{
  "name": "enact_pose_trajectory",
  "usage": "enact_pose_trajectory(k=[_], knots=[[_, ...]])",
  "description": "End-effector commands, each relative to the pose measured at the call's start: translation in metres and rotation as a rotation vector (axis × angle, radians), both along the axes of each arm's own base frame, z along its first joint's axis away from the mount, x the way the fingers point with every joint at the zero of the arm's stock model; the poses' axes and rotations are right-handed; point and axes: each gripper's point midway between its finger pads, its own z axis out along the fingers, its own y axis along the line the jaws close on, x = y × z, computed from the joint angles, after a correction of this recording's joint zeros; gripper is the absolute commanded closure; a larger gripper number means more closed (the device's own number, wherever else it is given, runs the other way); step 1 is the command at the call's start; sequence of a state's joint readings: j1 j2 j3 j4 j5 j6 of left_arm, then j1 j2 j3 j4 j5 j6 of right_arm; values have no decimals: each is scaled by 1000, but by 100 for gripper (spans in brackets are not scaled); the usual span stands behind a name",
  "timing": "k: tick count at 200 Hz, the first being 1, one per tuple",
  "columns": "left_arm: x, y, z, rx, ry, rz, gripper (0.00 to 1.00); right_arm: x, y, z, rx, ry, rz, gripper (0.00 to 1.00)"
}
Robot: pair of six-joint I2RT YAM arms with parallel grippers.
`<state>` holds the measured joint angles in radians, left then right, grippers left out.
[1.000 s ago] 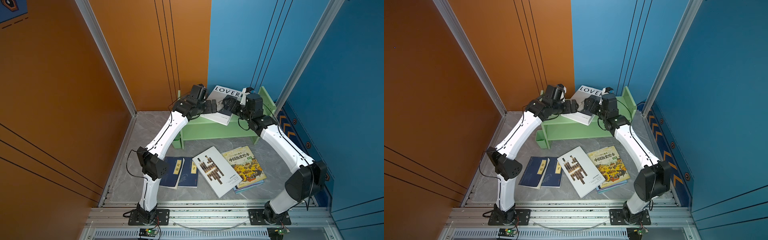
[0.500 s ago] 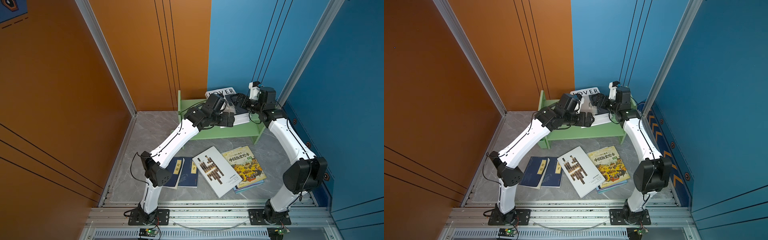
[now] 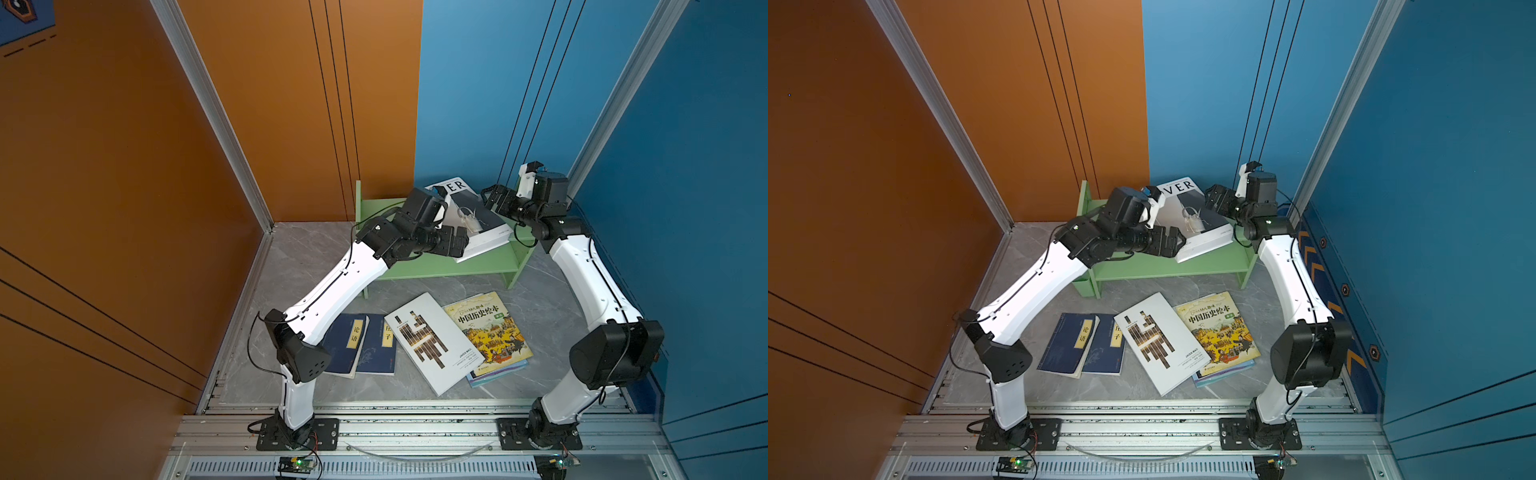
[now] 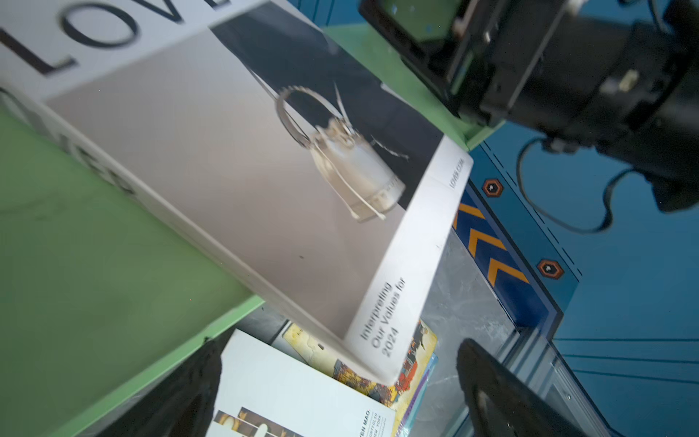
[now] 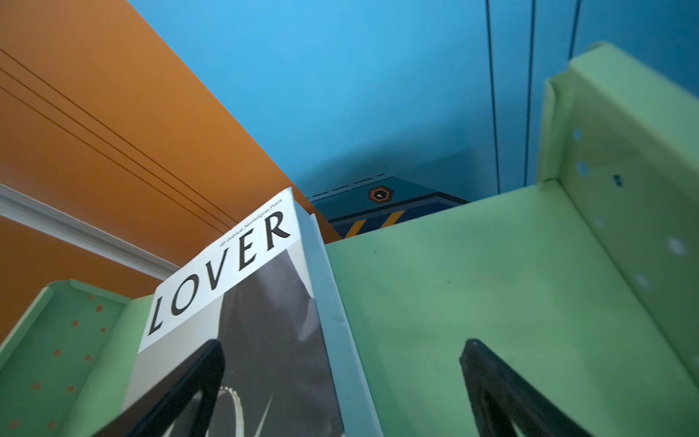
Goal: Stacking books/files
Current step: Rotate the book at the bookshelf.
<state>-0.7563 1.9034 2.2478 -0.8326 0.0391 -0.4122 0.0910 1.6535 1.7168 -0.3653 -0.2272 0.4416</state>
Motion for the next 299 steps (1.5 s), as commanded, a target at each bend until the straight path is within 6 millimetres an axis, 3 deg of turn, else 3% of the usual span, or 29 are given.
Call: enact_pose_trajectory(k=[1, 27, 62, 102, 130, 186, 241, 273, 299], knots=[[32, 24, 21, 23, -124, 57, 2, -32, -14, 19, -41, -19, -109, 0], [81, 39, 19, 53, -201, 140, 2, -61, -17, 17, -7, -20, -184, 0], [138, 45, 12, 6, -263, 197, 2, -99, -13, 20, 40, -40, -233, 0], [180, 52, -2, -75, -260, 240, 2, -120, 6, 9, 96, -17, -253, 0], [195, 52, -7, -170, -236, 213, 2, -120, 14, -1, 111, -3, -268, 0], [192, 30, -10, -361, -159, 12, 2, -99, 17, -16, 105, 9, -297, 0], [178, 23, -17, -384, -62, -50, 2, -74, 21, -25, 131, 19, -273, 0], [153, 15, -11, -386, -28, -83, 2, -63, 16, -20, 153, 2, -244, 0], [122, 7, 4, -342, -59, -89, 2, -50, 18, -20, 159, 6, -179, 0]])
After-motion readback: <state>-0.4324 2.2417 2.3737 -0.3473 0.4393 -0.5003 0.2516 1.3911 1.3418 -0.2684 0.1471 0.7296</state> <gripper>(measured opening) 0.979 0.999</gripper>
